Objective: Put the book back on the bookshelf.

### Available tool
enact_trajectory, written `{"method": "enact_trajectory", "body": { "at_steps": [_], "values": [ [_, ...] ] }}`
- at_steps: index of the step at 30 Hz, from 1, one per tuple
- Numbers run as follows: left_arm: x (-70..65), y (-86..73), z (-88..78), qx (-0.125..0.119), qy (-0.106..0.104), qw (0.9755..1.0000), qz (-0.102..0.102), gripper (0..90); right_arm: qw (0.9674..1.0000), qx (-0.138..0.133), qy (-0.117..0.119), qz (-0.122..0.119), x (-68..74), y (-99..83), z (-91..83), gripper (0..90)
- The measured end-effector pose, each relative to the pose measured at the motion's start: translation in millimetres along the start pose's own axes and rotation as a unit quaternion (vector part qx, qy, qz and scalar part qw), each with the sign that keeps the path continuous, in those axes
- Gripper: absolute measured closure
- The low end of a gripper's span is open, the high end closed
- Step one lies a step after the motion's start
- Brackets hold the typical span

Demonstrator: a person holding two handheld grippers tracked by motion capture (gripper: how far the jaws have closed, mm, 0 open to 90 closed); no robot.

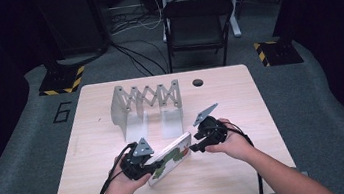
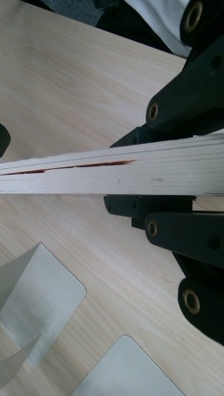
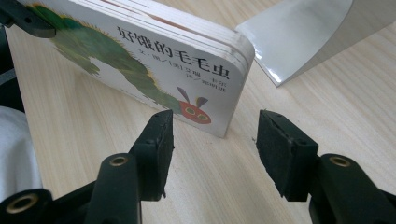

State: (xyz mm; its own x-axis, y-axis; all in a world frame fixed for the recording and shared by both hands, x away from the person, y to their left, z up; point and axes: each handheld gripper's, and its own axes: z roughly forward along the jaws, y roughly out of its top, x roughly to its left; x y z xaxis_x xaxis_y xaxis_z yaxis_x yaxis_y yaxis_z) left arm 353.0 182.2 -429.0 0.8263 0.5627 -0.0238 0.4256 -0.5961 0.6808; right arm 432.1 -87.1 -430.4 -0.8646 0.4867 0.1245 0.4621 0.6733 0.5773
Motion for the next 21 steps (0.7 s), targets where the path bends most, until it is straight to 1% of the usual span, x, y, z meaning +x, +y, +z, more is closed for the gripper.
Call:
{"method": "enact_trajectory", "body": {
  "at_steps": [2, 3, 5, 6, 7, 8, 9, 13, 14, 15, 16, 17, 18, 19, 20, 21],
  "values": [
    [0.2, 0.2, -0.6, 0.001, 0.001, 1.0, 0.001, 75.7, 1.0, 0.0, 0.001, 0.0, -0.2, 0.0, -0.7, 45.8],
    [1.5, 0.8, -2.4, 0.002, 0.002, 1.0, 0.003, 75.7, 1.0, -0.007, 0.003, -0.007, -0.4, 0.4, -0.7, 45.4],
    [2.8, 1.3, -4.2, 0.001, 0.001, 1.0, 0.002, 75.8, 1.0, -0.006, 0.006, -0.005, 1.0, 1.0, -1.8, 45.1],
    [2.7, 1.3, -4.3, -0.002, 0.006, 1.0, -0.002, 75.7, 0.9999, -0.006, 0.007, -0.006, 1.4, 1.1, -2.0, 45.0],
    [4.0, 1.8, -5.5, 0.001, 0.003, 1.0, 0.0, 75.7, 1.0, -0.006, 0.007, 0.0, 2.9, 1.0, -2.2, 44.9],
    [4.0, 1.8, -5.5, 0.001, 0.003, 1.0, 0.0, 75.7, 1.0, -0.006, 0.007, 0.0, 2.9, 1.0, -2.2, 44.9],
    [4.7, 2.3, -6.7, 0.0, 0.009, 1.0, -0.001, 75.7, 0.9999, -0.01, 0.007, -0.003, 3.0, 1.3, -2.0, 44.8],
    [6.1, 2.4, -10.3, -0.005, 0.014, 0.9999, -0.007, 75.7, 0.9999, -0.01, 0.004, -0.006, 2.8, 1.6, -2.3, 44.5],
    [6.5, 2.7, -12.1, -0.004, 0.017, 0.9998, -0.007, 75.7, 0.9998, -0.016, 0.003, -0.005, 2.8, 1.1, -1.4, 44.5],
    [6.9, 2.7, -13.8, -0.007, 0.016, 0.9998, -0.008, 75.7, 0.9999, -0.011, 0.004, -0.006, 2.5, 1.4, -2.1, 44.4],
    [7.2, 3.4, -17.9, -0.003, 0.02, 0.9998, -0.006, 75.7, 0.9999, -0.011, 0.0, -0.008, 2.7, 1.1, -2.4, 44.4],
    [7.2, 3.4, -17.9, -0.003, 0.02, 0.9998, -0.006, 75.7, 0.9999, -0.011, -0.001, -0.011, 2.4, 1.2, -2.7, 44.3],
    [6.8, 3.8, -21.5, -0.009, 0.023, 0.9997, -0.009, 75.8, 0.9998, -0.015, -0.001, -0.009, 2.6, 0.8, -3.2, 44.4],
    [6.8, 3.8, -21.5, -0.009, 0.023, 0.9997, -0.009, 75.7, 0.9998, -0.015, -0.001, -0.009, 2.6, 0.8, -3.2, 44.4],
    [7.3, 4.2, -24.2, -0.01, 0.025, 0.9996, -0.008, 75.7, 0.9999, -0.013, -0.004, -0.006, 3.5, 0.6, -4.4, 44.3],
    [7.6, 4.6, -26.9, -0.01, 0.03, 0.9995, -0.01, 75.7, 0.9998, -0.016, -0.005, -0.009, 3.0, -0.1, -5.3, 44.3]
  ]
}}
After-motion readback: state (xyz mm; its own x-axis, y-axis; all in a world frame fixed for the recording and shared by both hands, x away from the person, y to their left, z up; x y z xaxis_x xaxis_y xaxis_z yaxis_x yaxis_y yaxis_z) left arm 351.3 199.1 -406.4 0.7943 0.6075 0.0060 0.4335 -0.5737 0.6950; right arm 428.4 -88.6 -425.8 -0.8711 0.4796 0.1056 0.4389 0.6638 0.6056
